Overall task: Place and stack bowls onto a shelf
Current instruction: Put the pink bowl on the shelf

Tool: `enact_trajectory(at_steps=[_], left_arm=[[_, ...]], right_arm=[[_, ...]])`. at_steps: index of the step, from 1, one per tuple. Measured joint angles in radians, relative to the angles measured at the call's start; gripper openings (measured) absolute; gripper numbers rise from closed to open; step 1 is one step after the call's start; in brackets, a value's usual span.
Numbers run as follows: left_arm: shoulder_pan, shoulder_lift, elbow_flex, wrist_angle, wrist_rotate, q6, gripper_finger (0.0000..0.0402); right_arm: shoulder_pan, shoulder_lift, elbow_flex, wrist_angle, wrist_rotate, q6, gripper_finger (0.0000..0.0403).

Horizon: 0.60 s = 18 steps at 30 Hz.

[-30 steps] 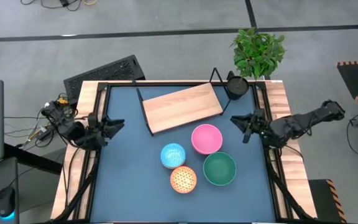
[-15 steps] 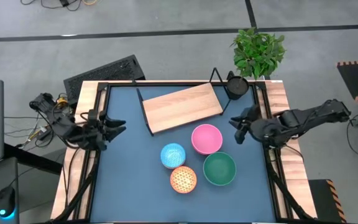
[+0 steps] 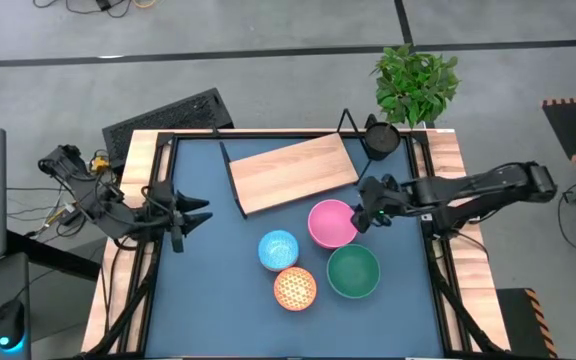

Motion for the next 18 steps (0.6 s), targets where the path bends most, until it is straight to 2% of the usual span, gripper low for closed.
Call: enact_trajectory(at_steps=[7, 18], left_arm=[[0.0, 0.008, 0.0, -0.06, 0.0, -0.071, 0.0162], [0.0, 0.009, 0.0, -0.093, 0.026, -0.089, 0.0162]], right_arm=[[-0.045, 0.088, 0.0, 0.023, -0.019, -0.02, 0.0264], [-0.045, 0.082, 0.0, 0.084, -0.048, -0.021, 0.0264]])
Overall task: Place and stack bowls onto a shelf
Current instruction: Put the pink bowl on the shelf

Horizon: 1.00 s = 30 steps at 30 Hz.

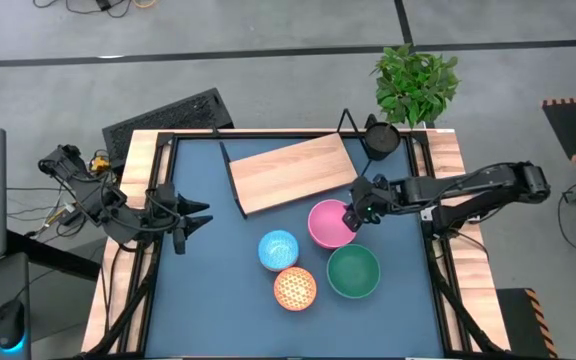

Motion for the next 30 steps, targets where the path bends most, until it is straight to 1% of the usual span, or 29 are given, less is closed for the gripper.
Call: enact_trajectory(at_steps=[3, 7, 13, 20, 22, 25, 30], left_arm=[[0.0, 0.0, 0.0, -0.006, 0.0, 0.0, 0.0162], [0.0, 0.008, 0.0, -0.018, -0.01, 0.003, 0.0162], [0.018, 0.023, 0.0, -0.027, -0.021, 0.002, 0.0162], [0.048, 0.046, 0.0, -0.033, 0.002, 0.003, 0.0162], [0.057, 0.052, 0.0, -0.037, 0.006, 0.003, 0.0162], [0.073, 0.058, 0.0, -0.037, 0.027, 0.004, 0.0162], [0.096, 0.063, 0.0, -0.038, 0.037, 0.003, 0.0162]], right_arm=[[-0.002, 0.023, 0.002, 0.024, -0.001, 0.0, 0.0264], [-0.022, 0.077, 0.001, 0.034, -0.05, -0.008, 0.0264], [-0.037, 0.154, 0.0, 0.046, -0.068, -0.05, 0.0264], [-0.054, 0.167, 0.0, 0.055, -0.069, -0.054, 0.0261], [-0.053, 0.16, 0.0, 0.052, -0.069, -0.053, 0.0251], [-0.053, 0.149, 0.0, 0.054, -0.07, -0.053, 0.0221], [-0.053, 0.147, 0.0, 0.05, -0.07, -0.053, 0.0145]])
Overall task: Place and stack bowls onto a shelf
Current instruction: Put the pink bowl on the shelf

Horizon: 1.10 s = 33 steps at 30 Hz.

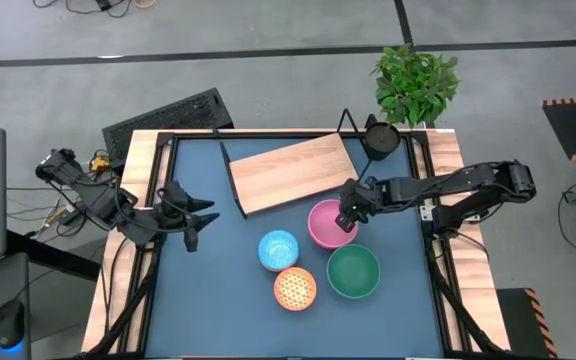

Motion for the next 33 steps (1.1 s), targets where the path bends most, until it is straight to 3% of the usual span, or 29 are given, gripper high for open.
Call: enact_trajectory(at_steps=[8, 18, 26, 33], left_arm=[[0.019, 0.0, 0.0, 0.001, 0.024, 0.0, 0.0162], [0.019, 0.0, 0.0, 0.001, 0.025, 0.0, 0.0162], [0.019, 0.0, 0.0, 0.0, 0.025, 0.0, 0.0162], [0.019, 0.0, 0.0, -0.004, 0.025, 0.001, 0.0162]], right_arm=[[0.0, -0.002, 0.0, -0.002, -0.004, 0.0, 0.0031], [0.0, -0.001, 0.021, -0.007, -0.052, 0.027, 0.0039], [-0.006, 0.0, 0.12, -0.015, -0.089, 0.004, 0.0029], [-0.024, 0.0, 0.208, -0.13, -0.114, 0.016, 0.0031]])
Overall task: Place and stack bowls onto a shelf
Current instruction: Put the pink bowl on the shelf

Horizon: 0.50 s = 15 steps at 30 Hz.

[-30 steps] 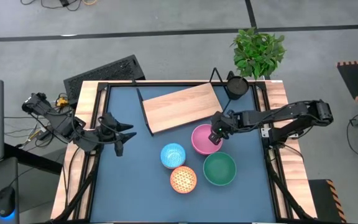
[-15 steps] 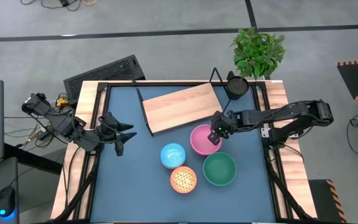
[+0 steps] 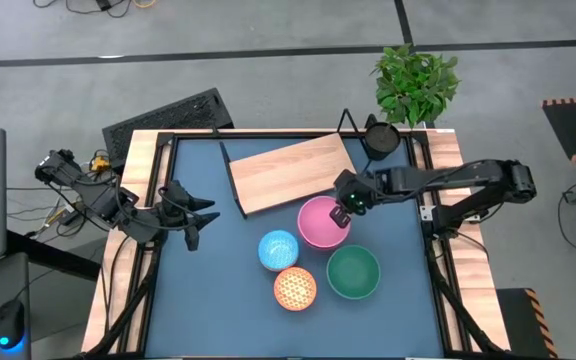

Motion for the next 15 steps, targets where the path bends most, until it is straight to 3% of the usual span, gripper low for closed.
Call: enact_trajectory(at_steps=[7, 15], left_arm=[[0.0, 0.0, 0.0, -0.024, 0.0, -0.01, 0.0162], [0.0, 0.0, 0.0, -0.024, 0.0, -0.019, 0.0162]], right_arm=[[-0.015, 0.0, 0.005, -0.051, -0.02, 0.032, 0.0032], [-0.069, -0.044, 0.005, 0.051, -0.075, 0.04, 0.003]])
